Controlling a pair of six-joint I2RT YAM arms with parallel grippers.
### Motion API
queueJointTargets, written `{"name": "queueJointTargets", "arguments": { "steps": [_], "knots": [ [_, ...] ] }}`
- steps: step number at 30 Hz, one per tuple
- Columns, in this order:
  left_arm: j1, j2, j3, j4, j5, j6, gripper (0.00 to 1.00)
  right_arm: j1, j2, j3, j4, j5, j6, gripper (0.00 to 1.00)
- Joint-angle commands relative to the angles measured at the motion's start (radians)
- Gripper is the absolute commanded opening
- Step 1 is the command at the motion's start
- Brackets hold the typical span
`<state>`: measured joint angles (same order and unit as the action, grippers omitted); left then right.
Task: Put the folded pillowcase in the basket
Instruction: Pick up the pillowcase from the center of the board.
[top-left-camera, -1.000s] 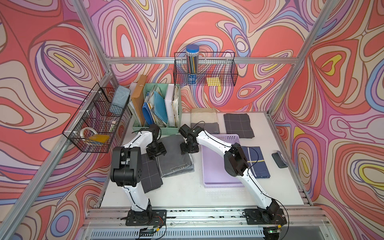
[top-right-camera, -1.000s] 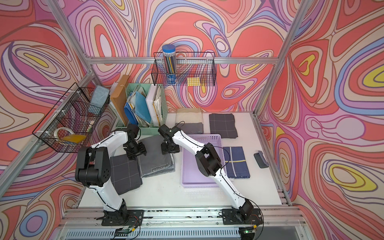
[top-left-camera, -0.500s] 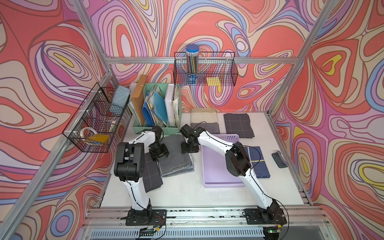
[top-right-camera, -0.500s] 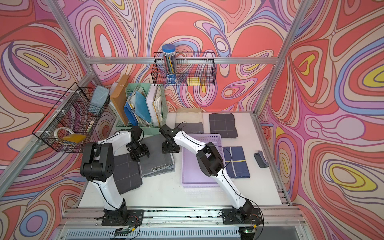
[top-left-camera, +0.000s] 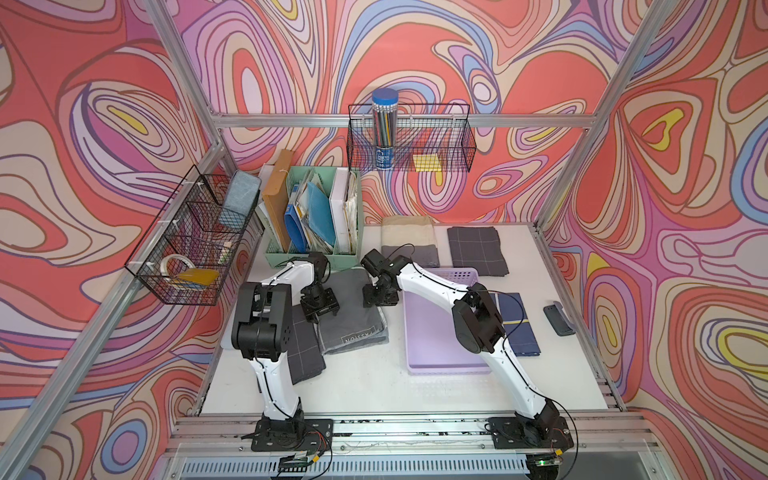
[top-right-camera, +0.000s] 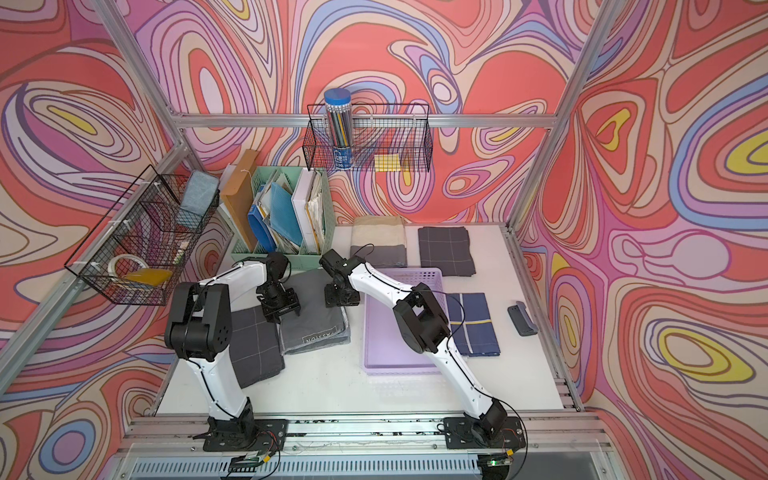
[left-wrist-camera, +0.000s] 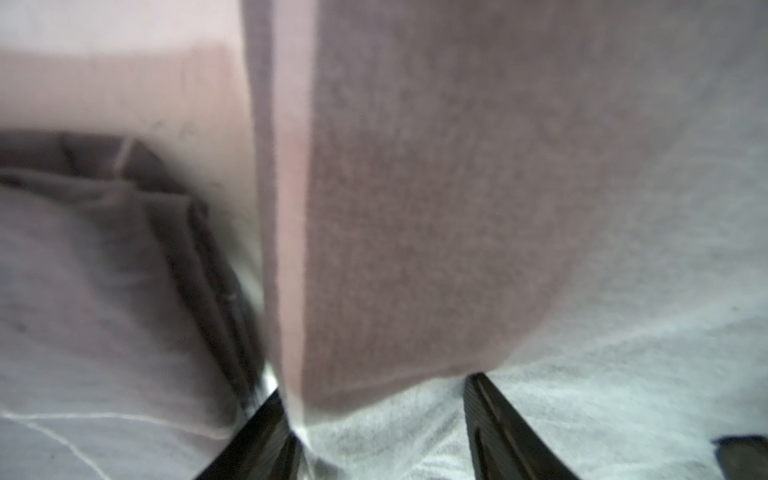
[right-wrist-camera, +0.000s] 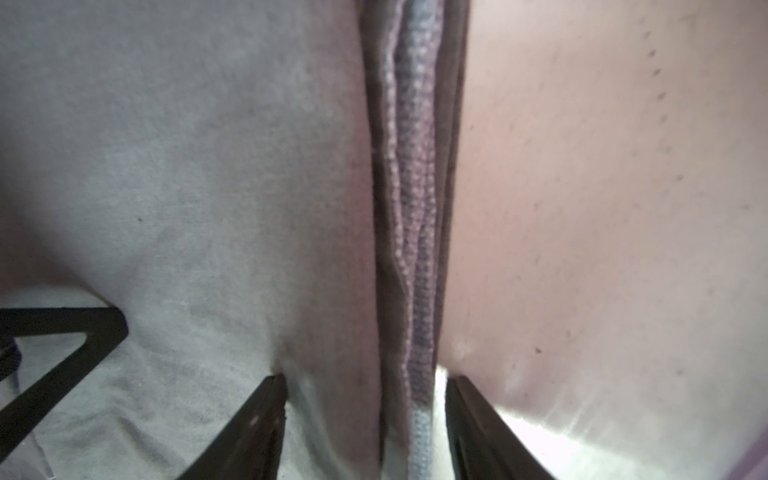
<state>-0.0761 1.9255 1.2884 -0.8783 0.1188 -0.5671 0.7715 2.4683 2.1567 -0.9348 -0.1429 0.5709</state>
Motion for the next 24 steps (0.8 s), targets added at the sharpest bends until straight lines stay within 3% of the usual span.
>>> {"name": "queueJointTargets", "arguments": {
  "steps": [1,13,19,24],
  "knots": [
    [-0.018,-0.011,-0.018,-0.012,-0.063,0.024,0.66,-0.002,0.032,-0.049,-0.034,-0.004,0.009,0.63],
    [-0.065,-0.052,-0.006,-0.072,-0.187,0.018,0.66,-0.002,0.058,-0.049,-0.026,-0.043,0.011,0.55],
    [-0.065,-0.082,-0.025,-0.079,-0.247,0.030,0.71,-0.002,0.066,-0.054,-0.018,-0.065,0.013,0.41],
    [-0.065,-0.028,-0.028,-0.075,-0.229,0.019,0.71,-0.002,0.068,-0.052,-0.008,-0.079,0.020,0.19]
  ]
}}
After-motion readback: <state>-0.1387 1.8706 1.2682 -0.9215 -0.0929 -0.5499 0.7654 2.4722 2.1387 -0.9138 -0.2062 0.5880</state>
